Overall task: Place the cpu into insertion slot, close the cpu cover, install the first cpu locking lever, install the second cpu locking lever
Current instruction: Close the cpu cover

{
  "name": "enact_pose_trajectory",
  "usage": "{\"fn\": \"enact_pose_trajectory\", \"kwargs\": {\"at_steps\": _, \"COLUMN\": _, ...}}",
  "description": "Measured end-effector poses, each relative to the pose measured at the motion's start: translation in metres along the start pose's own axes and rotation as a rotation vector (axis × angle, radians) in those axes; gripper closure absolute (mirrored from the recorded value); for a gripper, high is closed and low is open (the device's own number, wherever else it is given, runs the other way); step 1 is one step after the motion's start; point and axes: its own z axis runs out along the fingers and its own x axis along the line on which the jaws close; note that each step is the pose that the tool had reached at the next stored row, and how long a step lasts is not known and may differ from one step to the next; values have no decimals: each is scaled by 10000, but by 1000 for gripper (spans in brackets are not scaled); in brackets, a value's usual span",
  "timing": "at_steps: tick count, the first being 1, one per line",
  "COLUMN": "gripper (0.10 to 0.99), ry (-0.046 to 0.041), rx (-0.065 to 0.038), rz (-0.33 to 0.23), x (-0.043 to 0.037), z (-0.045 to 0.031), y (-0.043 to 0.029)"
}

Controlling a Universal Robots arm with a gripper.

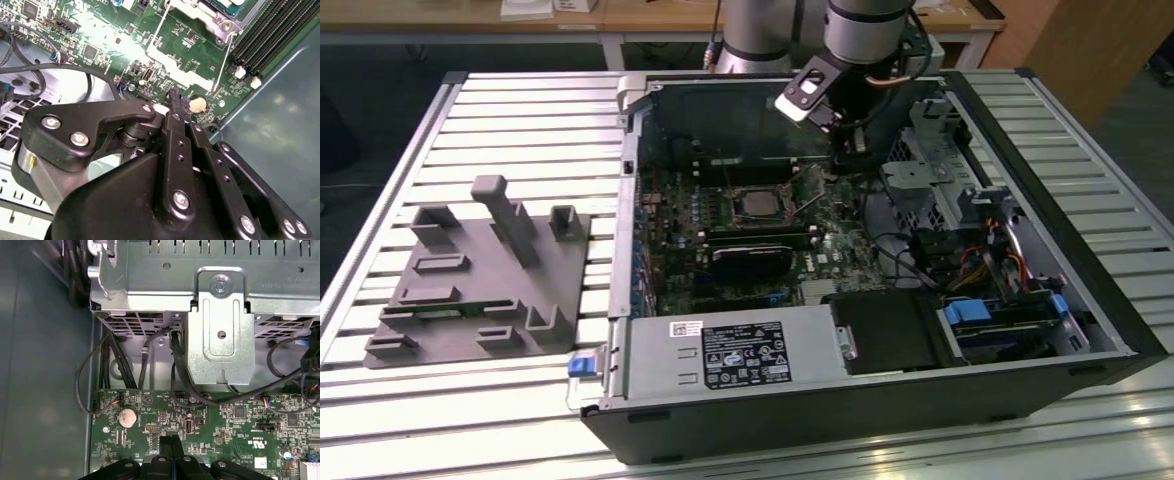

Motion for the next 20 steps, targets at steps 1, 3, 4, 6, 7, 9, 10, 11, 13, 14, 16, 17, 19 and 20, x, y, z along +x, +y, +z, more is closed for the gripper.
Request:
{"fn": "enact_pose_trajectory", "kwargs": {"at_steps": 1, "gripper": 980, "ry": 0, "rx": 0, "rz": 0, "x": 0, "z": 15, "y": -1}}
{"fn": "enact_pose_trajectory", "kwargs": {"at_steps": 3, "gripper": 980, "ry": 2, "rx": 0, "rz": -1, "x": -1, "z": 51, "y": -4}}
{"fn": "enact_pose_trajectory", "kwargs": {"at_steps": 4, "gripper": 980, "ry": 1, "rx": 0, "rz": -2, "x": -1, "z": 69, "y": -5}}
{"fn": "enact_pose_trajectory", "kwargs": {"at_steps": 6, "gripper": 980, "ry": 0, "rx": 0, "rz": -2, "x": -2, "z": 104, "y": -8}}
{"fn": "enact_pose_trajectory", "kwargs": {"at_steps": 7, "gripper": 980, "ry": 1, "rx": 0, "rz": -2, "x": -2, "z": 119, "y": -10}}
{"fn": "enact_pose_trajectory", "kwargs": {"at_steps": 9, "gripper": 980, "ry": 0, "rx": 0, "rz": -2, "x": -3, "z": 141, "y": -12}}
{"fn": "enact_pose_trajectory", "kwargs": {"at_steps": 10, "gripper": 980, "ry": -2, "rx": 0, "rz": -1, "x": -4, "z": 144, "y": -12}}
{"fn": "enact_pose_trajectory", "kwargs": {"at_steps": 11, "gripper": 980, "ry": -9, "rx": 0, "rz": -2, "x": -4, "z": 143, "y": -12}}
{"fn": "enact_pose_trajectory", "kwargs": {"at_steps": 13, "gripper": 980, "ry": -13, "rx": 0, "rz": -3, "x": -4, "z": 144, "y": -12}}
{"fn": "enact_pose_trajectory", "kwargs": {"at_steps": 14, "gripper": 980, "ry": -13, "rx": 0, "rz": -3, "x": -3, "z": 144, "y": -12}}
{"fn": "enact_pose_trajectory", "kwargs": {"at_steps": 16, "gripper": 980, "ry": -15, "rx": 94, "rz": -1, "x": -3, "z": 147, "y": -11}}
{"fn": "enact_pose_trajectory", "kwargs": {"at_steps": 17, "gripper": 980, "ry": -14, "rx": 217, "rz": 2, "x": -3, "z": 148, "y": -10}}
{"fn": "enact_pose_trajectory", "kwargs": {"at_steps": 19, "gripper": 980, "ry": -16, "rx": 492, "rz": 9, "x": -4, "z": 151, "y": -5}}
{"fn": "enact_pose_trajectory", "kwargs": {"at_steps": 20, "gripper": 980, "ry": -18, "rx": 610, "rz": 11, "x": -4, "z": 152, "y": -3}}
